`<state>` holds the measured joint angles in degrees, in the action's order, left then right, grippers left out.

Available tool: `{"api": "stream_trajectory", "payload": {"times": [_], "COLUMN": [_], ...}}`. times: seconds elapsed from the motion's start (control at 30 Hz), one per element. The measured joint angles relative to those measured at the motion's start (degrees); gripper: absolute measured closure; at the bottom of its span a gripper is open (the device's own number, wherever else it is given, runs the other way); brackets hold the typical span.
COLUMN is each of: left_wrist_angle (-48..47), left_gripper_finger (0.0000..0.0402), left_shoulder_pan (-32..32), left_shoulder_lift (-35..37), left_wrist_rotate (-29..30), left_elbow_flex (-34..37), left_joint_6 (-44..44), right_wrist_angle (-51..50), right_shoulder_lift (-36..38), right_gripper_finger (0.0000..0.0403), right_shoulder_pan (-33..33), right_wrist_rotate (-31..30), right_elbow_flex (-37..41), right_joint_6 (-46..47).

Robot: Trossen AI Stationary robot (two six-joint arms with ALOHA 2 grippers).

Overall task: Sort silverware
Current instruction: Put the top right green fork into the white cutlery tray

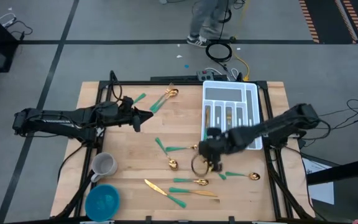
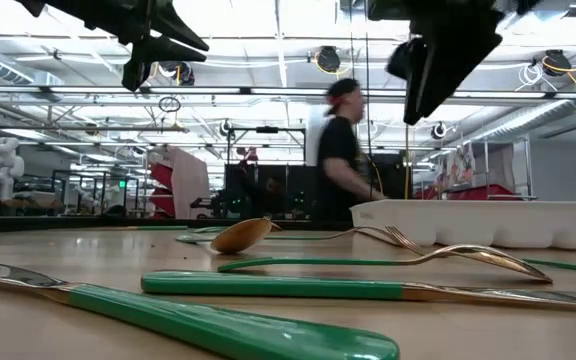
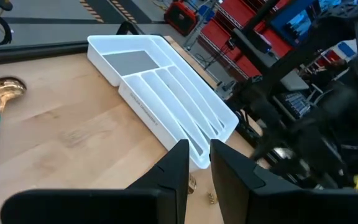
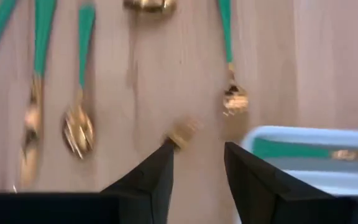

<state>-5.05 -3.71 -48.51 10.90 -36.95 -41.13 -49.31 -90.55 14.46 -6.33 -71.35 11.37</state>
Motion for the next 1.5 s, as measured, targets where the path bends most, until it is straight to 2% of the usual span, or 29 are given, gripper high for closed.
{"api": "stream_trajectory", "payload": {"times": [0.17, 0.27, 0.4, 0.67, 1.07, 1.17, 1.27, 1.43, 1.5], "left_wrist_angle": [-0.4, -0.6, -1.4, -1.7, -2.0, -2.0, -2.2, -3.7, -4.4], "left_gripper_finger": [0.0329, 0.0329, 0.0329, 0.0329, 0.0329, 0.0329, 0.0329, 0.0329, 0.0329], "left_shoulder_pan": [0.0, 0.0, 0.0, 0.0, 0.0, 0.0, 0.0, 0.0, 0.0], "left_shoulder_lift": [0.0, 0.0, 0.0, 0.0, 0.0, 0.0, 0.0, 0.0, 0.0], "left_wrist_rotate": [0.1, 0.2, 0.2, 0.7, 1.3, 1.3, 1.3, 1.3, 1.3], "left_elbow_flex": [0.0, 0.0, 0.0, 0.0, 0.0, 0.0, 0.0, 0.0, 0.0], "left_joint_6": [0.0, 0.0, -0.1, -0.1, -0.2, -0.1, -0.1, -0.1, -0.1], "right_wrist_angle": [0.6, 2.9, 3.2, 6.0, 9.4, 9.8, 10.0, 8.7, 7.7], "right_shoulder_lift": [-0.9, -4.1, -8.6, -15.4, -20.4, -21.8, -22.7, -22.3, -22.2], "right_gripper_finger": [0.0266, 0.0266, 0.0266, 0.0266, 0.0266, 0.0268, 0.0292, 0.0385, 0.039], "right_shoulder_pan": [-9.8, -13.5, -15.1, -14.0, -13.6, -13.6, -13.5, -13.6, -13.6], "right_wrist_rotate": [11.5, 17.3, 23.3, 24.9, 26.4, 28.5, 29.0, 29.9, 30.1], "right_elbow_flex": [0.0, 0.0, 0.0, 0.0, -0.1, -0.1, -0.2, -0.2, -0.1], "right_joint_6": [-18.9, -25.2, -31.7, -35.6, -37.8, -38.7, -39.7, -40.4, -40.3]}}
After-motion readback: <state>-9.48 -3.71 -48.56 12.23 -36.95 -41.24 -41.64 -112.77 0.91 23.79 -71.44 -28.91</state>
